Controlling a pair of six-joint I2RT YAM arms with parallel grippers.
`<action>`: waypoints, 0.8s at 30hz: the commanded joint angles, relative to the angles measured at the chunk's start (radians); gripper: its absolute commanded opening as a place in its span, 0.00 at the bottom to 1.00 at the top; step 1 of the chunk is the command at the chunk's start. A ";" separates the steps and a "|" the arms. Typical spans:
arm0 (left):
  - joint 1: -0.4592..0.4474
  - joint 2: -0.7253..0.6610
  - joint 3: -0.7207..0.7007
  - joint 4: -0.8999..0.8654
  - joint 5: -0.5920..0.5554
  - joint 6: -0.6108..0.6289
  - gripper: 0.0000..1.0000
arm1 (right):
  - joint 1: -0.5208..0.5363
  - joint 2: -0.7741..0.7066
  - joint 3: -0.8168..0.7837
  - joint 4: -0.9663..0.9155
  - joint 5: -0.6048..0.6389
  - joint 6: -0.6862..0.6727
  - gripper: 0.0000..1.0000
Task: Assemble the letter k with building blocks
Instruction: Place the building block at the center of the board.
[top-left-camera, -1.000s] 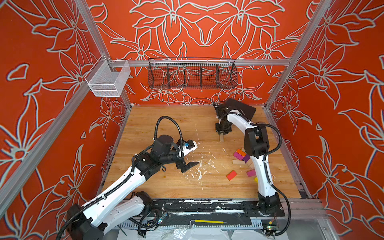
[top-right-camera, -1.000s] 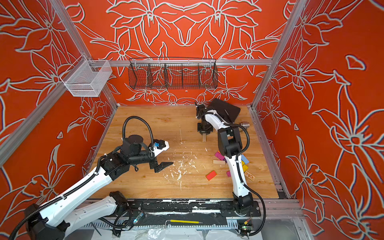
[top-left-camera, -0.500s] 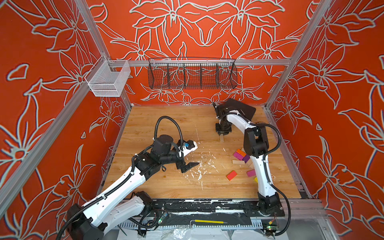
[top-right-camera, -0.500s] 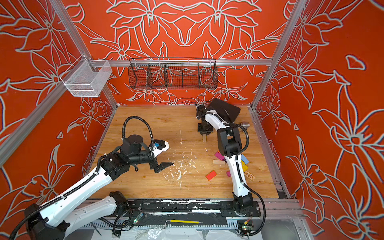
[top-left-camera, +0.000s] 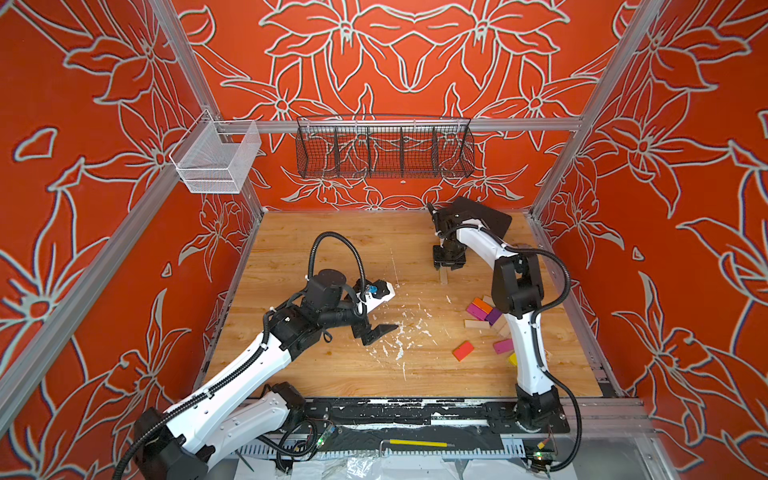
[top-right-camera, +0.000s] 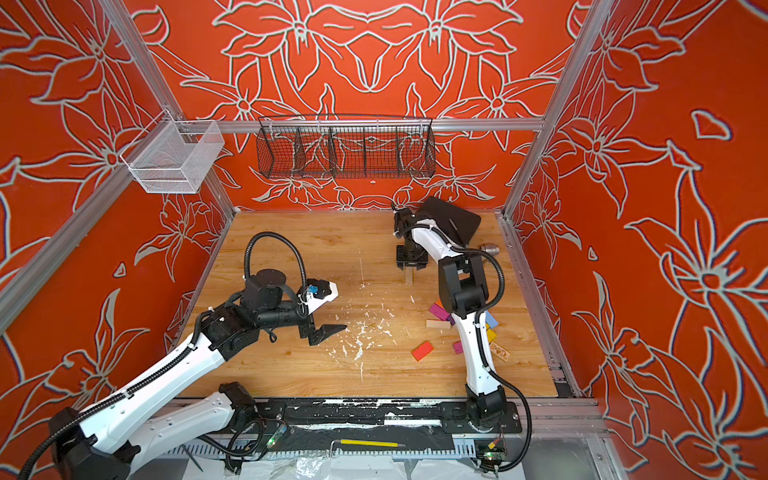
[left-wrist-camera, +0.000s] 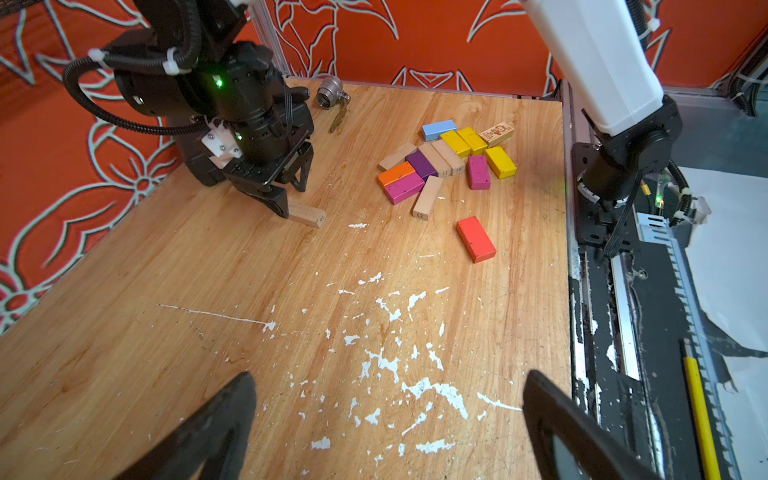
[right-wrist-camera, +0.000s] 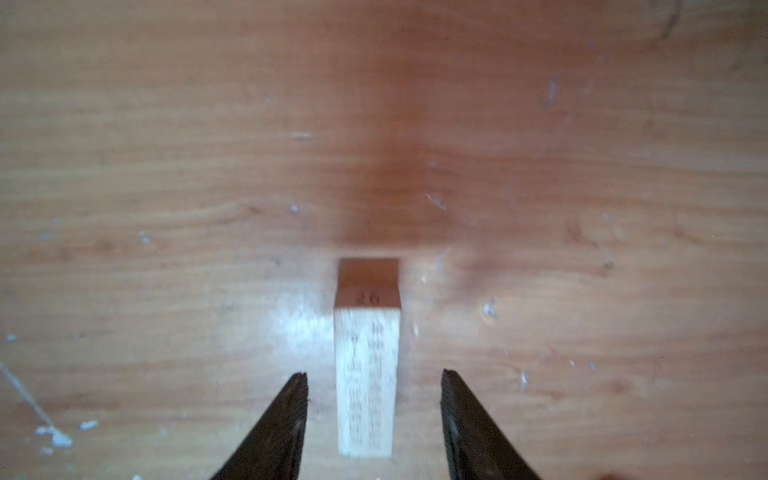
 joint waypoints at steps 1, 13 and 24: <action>0.005 -0.010 0.021 0.011 0.041 0.021 0.97 | -0.003 -0.190 -0.105 0.001 0.036 -0.008 0.55; 0.000 0.013 0.031 0.003 0.234 0.027 0.97 | -0.012 -0.786 -0.661 0.126 0.144 0.130 0.58; -0.045 0.017 0.021 0.001 0.296 0.047 0.97 | -0.012 -1.104 -1.141 0.320 0.086 0.538 0.58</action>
